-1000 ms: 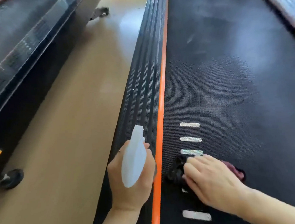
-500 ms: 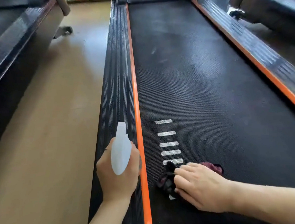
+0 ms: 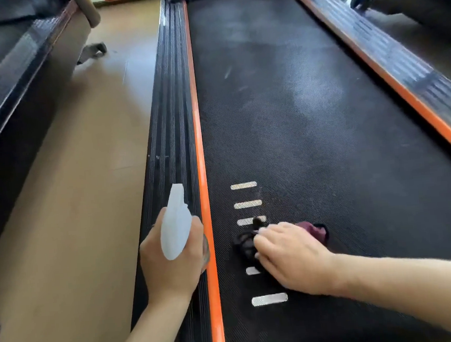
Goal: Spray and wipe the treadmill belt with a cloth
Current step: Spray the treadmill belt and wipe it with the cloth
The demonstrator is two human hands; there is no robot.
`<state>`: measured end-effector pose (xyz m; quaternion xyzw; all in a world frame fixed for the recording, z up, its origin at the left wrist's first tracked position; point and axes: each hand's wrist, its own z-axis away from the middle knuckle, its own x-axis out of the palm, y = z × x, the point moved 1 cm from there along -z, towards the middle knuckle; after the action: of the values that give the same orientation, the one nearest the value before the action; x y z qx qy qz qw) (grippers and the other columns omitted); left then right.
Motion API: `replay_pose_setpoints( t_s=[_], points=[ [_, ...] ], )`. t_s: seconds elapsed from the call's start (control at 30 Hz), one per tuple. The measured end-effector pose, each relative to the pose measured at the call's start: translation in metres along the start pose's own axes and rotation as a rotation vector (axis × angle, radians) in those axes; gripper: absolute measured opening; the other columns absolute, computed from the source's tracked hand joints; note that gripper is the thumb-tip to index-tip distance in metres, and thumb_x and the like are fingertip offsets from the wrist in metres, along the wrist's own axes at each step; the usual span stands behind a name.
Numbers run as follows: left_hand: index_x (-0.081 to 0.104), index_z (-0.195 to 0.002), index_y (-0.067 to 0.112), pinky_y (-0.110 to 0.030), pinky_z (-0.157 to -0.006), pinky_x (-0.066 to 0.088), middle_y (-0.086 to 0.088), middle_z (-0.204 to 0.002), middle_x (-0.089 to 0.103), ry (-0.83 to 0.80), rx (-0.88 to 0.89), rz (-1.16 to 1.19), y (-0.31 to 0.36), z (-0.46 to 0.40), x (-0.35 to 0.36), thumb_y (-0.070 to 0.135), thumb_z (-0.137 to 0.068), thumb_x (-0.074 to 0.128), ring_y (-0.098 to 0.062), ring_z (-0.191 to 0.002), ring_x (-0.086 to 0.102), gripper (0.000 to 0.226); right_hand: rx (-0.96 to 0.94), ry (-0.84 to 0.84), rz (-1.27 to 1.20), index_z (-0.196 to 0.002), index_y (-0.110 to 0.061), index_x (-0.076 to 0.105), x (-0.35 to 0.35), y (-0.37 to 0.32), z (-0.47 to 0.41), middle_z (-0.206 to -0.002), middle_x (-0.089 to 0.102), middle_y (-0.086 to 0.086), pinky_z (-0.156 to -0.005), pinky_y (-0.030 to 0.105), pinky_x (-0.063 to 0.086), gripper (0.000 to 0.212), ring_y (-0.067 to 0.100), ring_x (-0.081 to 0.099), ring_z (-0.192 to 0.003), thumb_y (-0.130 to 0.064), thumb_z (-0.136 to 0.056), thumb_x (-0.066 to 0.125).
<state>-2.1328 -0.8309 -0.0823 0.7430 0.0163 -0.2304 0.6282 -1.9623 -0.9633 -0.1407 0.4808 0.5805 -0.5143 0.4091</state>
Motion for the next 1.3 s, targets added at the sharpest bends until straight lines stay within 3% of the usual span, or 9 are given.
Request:
replay_pose_setpoints(
  t_s=[0.1,0.2,0.4,0.5,0.63,0.8,0.93,1.07,1.3],
  points=[
    [0.066,-0.086,0.017,-0.010,-0.050,0.046,-0.001,-0.067,0.066,-0.046,-0.018,0.014,0.011,-0.007,0.007,0.013,-0.093,0.074,-0.005,-0.051,0.062,0.011,-0.190,-0.078,-0.034,-0.084,-0.022,0.042,-0.005,-0.013,0.035,-0.084,0.051,-0.004,-0.069,0.033,0.042,0.021,0.019,0.048,-0.074,-0.033,-0.102,0.043],
    [0.069,-0.084,0.022,-0.034,-0.065,0.056,-0.006,-0.070,0.066,-0.082,-0.008,-0.016,0.015,-0.017,0.018,0.023,-0.091,0.076,-0.018,-0.063,0.065,0.010,-0.319,-0.082,0.057,-0.084,-0.019,0.048,-0.005,0.016,0.010,-0.082,0.055,0.000,-0.068,0.036,0.044,0.020,0.022,0.053,-0.073,-0.030,-0.101,0.044],
    [0.074,-0.092,0.028,-0.028,-0.074,0.055,0.002,-0.078,0.071,-0.266,-0.032,0.085,0.019,-0.019,0.049,0.025,-0.091,0.078,-0.014,-0.074,0.069,0.006,0.522,0.210,0.169,-0.087,-0.012,0.050,-0.014,0.136,-0.040,-0.084,0.061,0.013,-0.069,0.046,0.051,0.017,0.038,0.063,-0.078,-0.027,-0.095,0.047],
    [0.076,-0.101,0.031,-0.038,-0.081,0.057,0.003,-0.077,0.070,-0.342,-0.051,0.161,0.018,-0.018,0.060,0.030,-0.087,0.078,-0.024,-0.077,0.069,0.014,0.356,0.198,0.122,-0.084,-0.016,0.048,-0.008,0.086,-0.017,-0.081,0.058,0.007,-0.068,0.043,0.048,0.016,0.032,0.060,-0.074,-0.027,-0.095,0.050],
    [0.078,-0.095,0.021,-0.029,-0.078,0.051,0.014,-0.067,0.067,-0.374,-0.098,0.153,0.022,-0.018,0.071,0.018,-0.089,0.079,-0.010,-0.066,0.062,0.007,0.002,-0.030,-0.067,-0.083,-0.021,0.045,-0.005,-0.012,0.034,-0.081,0.053,0.000,-0.067,0.037,0.043,0.016,0.024,0.052,-0.072,-0.031,-0.093,0.051],
    [0.076,-0.082,0.023,-0.026,-0.073,0.047,0.017,-0.058,0.064,-0.454,-0.133,0.058,0.035,-0.025,0.075,0.027,-0.090,0.077,-0.007,-0.060,0.059,0.009,-0.284,-0.138,-0.070,-0.084,-0.019,0.045,-0.006,-0.004,0.039,-0.083,0.051,0.001,-0.070,0.034,0.038,0.021,0.023,0.048,-0.073,-0.031,-0.101,0.044],
    [0.074,-0.085,0.010,-0.029,-0.076,0.049,-0.002,-0.071,0.068,-0.570,-0.115,-0.177,0.041,-0.031,0.083,0.045,-0.093,0.070,-0.020,-0.074,0.064,0.037,0.166,0.074,0.115,-0.081,-0.022,0.041,-0.015,0.088,0.010,-0.080,0.056,0.003,-0.068,0.040,0.045,0.017,0.029,0.059,-0.073,-0.031,-0.095,0.044],
    [0.077,-0.081,0.014,-0.034,-0.082,0.055,0.004,-0.074,0.075,-0.588,-0.157,-0.193,0.048,-0.039,0.093,0.052,-0.092,0.068,-0.015,-0.069,0.064,0.041,0.513,0.189,0.179,-0.080,-0.019,0.046,-0.023,0.103,-0.002,-0.079,0.060,0.008,-0.066,0.040,0.048,0.016,0.032,0.063,-0.072,-0.027,-0.093,0.050],
    [0.074,-0.093,0.008,-0.044,-0.090,0.056,-0.010,-0.094,0.077,-0.640,-0.107,-0.177,0.061,-0.048,0.097,0.045,-0.093,0.069,-0.013,-0.075,0.061,0.037,-0.155,-0.073,-0.105,-0.088,-0.016,0.048,-0.002,-0.011,0.027,-0.085,0.054,0.003,-0.072,0.035,0.039,0.021,0.023,0.051,-0.076,-0.031,-0.101,0.043]
  ],
)
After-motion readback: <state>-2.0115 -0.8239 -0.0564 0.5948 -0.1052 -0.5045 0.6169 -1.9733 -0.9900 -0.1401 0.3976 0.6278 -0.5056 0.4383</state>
